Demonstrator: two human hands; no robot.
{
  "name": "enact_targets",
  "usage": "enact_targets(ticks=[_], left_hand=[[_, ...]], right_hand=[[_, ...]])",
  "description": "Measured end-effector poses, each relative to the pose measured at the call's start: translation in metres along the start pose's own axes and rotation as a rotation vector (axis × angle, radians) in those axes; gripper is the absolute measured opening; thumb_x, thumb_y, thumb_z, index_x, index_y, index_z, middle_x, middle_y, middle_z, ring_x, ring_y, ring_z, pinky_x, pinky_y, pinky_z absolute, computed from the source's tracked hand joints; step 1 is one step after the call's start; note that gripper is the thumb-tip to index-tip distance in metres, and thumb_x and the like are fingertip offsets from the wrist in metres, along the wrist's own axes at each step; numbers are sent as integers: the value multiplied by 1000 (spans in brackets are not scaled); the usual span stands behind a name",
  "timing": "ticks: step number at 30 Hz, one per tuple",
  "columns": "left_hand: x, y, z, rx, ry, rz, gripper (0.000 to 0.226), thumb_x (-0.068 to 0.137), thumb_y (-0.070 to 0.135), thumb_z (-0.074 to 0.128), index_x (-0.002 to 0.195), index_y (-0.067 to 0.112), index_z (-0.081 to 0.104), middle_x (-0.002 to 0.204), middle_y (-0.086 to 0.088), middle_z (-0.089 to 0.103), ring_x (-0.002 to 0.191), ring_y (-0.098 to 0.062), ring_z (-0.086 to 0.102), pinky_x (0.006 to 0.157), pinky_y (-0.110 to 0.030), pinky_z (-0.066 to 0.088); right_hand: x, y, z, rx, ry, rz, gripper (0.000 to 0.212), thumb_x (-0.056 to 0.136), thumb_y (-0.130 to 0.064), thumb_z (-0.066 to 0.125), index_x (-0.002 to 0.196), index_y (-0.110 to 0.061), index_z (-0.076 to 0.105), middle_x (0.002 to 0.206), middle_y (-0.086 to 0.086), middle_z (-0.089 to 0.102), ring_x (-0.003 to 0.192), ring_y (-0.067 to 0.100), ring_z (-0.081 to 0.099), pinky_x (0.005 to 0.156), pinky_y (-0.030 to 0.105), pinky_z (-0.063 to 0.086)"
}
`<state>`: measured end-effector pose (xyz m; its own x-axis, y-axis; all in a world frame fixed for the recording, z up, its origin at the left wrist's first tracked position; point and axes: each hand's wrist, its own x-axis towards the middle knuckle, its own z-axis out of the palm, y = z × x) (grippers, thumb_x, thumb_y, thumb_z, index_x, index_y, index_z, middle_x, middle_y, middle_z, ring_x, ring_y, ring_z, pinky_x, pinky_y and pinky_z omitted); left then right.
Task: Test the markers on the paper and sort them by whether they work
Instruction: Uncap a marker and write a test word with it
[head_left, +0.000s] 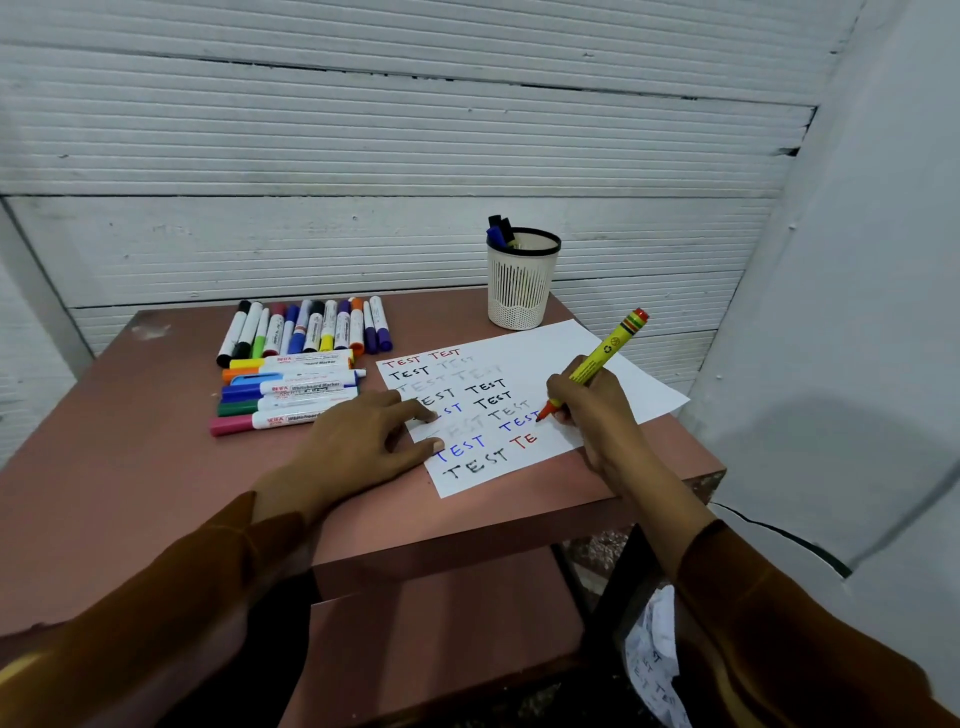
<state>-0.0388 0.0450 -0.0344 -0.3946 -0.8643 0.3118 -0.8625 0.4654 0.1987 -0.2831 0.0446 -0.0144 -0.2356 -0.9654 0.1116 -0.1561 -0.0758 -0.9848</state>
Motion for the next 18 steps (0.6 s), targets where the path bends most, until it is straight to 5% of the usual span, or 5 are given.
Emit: enact_targets(ticks=[18], left_hand=[[1, -1, 1, 5, -3, 3, 74, 67, 78, 20, 118, 39, 56, 90, 9, 55, 78, -6, 46, 59, -23, 39]], right_hand=[[-6, 5, 3, -183, 22, -114, 28, 79, -5, 61, 65, -12, 39, 59, 3, 45, 55, 14, 45, 55, 24, 38]])
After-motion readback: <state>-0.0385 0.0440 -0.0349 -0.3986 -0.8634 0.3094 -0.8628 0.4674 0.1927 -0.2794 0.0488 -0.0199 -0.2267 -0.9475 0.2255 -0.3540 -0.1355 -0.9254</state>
